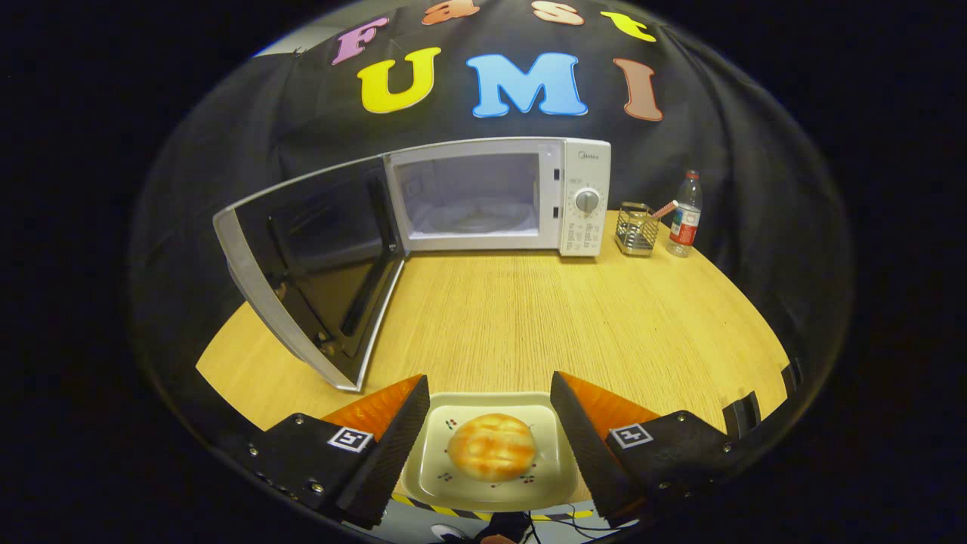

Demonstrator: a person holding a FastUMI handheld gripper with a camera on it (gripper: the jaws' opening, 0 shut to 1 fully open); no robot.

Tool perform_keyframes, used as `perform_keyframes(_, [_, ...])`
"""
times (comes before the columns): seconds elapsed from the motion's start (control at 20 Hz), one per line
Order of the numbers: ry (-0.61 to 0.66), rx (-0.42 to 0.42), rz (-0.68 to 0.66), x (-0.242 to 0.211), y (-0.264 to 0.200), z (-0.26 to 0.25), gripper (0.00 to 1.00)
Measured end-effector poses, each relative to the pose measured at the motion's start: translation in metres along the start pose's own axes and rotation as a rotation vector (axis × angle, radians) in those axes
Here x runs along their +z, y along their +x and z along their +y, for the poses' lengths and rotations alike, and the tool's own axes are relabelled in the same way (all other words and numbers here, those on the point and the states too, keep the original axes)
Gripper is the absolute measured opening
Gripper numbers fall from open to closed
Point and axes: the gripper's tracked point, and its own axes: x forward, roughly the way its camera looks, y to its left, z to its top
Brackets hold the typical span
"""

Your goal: Open the microwave, put the food inside, and close the microwave door.

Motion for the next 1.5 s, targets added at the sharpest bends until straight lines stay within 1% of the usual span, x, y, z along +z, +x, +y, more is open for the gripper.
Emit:
perform_keyframes(0.25, [-0.018,0.006,0.1,-0.035,0.008,0.004,0.98])
perform_keyframes(0.4, [-0.048,-0.007,0.141,-0.047,0.01,0.002,0.98])
perform_keyframes(0.6, [-0.077,-0.003,0.22,-0.065,0.015,0.005,0.99])
perform_keyframes(0.7, [-0.085,-0.007,0.239,-0.069,0.016,0.005,0.99])
perform_keyframes(0.75, [-0.098,-0.011,0.237,-0.07,0.016,0.006,0.98])
perform_keyframes(0.85, [-0.129,-0.01,0.238,-0.069,0.016,0.007,0.88])
perform_keyframes(0.9, [-0.129,-0.01,0.232,-0.067,0.014,0.006,0.79])
perform_keyframes(0.95, [-0.118,-0.016,0.219,-0.065,0.013,0.006,0.79])
perform_keyframes(1.0, [-0.093,-0.027,0.201,-0.06,0.014,0.004,0.71])
perform_keyframes(1.1, [-0.035,-0.02,0.185,-0.051,0.01,0.005,0.71])
perform_keyframes(1.25, [0.017,-0.003,0.147,-0.03,0.008,0.005,0.71])
perform_keyframes(1.35, [0.063,0.023,0.119,-0.01,0.007,0.006,0.71])
perform_keyframes(1.5, [0.139,0.064,0.033,0.03,0.011,0.012,0.7])
